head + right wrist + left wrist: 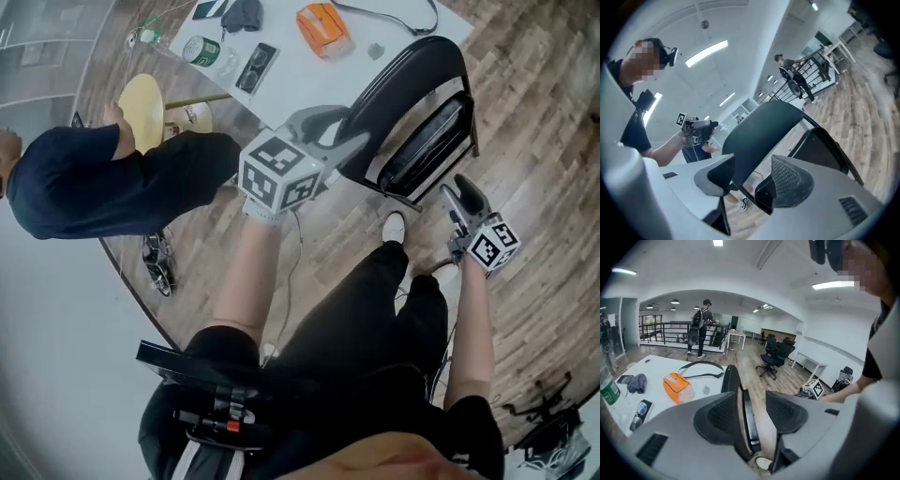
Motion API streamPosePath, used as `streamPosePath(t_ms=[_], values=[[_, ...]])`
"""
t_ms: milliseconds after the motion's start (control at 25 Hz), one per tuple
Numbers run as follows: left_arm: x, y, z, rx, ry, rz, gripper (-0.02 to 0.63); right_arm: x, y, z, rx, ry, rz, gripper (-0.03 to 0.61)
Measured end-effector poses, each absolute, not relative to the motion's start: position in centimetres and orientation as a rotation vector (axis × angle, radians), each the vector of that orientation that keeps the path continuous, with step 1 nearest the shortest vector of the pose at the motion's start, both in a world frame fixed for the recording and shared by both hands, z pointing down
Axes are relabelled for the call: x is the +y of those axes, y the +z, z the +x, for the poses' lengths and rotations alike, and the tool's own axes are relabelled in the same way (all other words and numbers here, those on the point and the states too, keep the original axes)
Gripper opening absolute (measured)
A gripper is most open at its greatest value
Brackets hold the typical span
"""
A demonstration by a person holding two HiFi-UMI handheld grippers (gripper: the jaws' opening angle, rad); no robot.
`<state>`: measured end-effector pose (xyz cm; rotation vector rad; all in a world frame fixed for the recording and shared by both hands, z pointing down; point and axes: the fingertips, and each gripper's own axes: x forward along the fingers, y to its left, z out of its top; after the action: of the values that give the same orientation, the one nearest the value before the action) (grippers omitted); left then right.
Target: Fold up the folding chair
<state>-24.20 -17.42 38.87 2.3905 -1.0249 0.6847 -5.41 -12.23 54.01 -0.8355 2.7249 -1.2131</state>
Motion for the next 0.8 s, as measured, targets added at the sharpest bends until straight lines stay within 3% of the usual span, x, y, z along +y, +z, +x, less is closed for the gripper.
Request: streamPosePath(t_ms=[400,800], values=[[-0.9,36.6,-17.7,-0.895,0.45,2.502,0.202,-0.2,39.2,-7.3,3.101,-0.77,-0.654,0.222],[4.8,26.5,-11.0,-0.969,0.261,2.675,0.198,6.1,24.9,-4.8,3.136,-0.338,-0.559,0.2]])
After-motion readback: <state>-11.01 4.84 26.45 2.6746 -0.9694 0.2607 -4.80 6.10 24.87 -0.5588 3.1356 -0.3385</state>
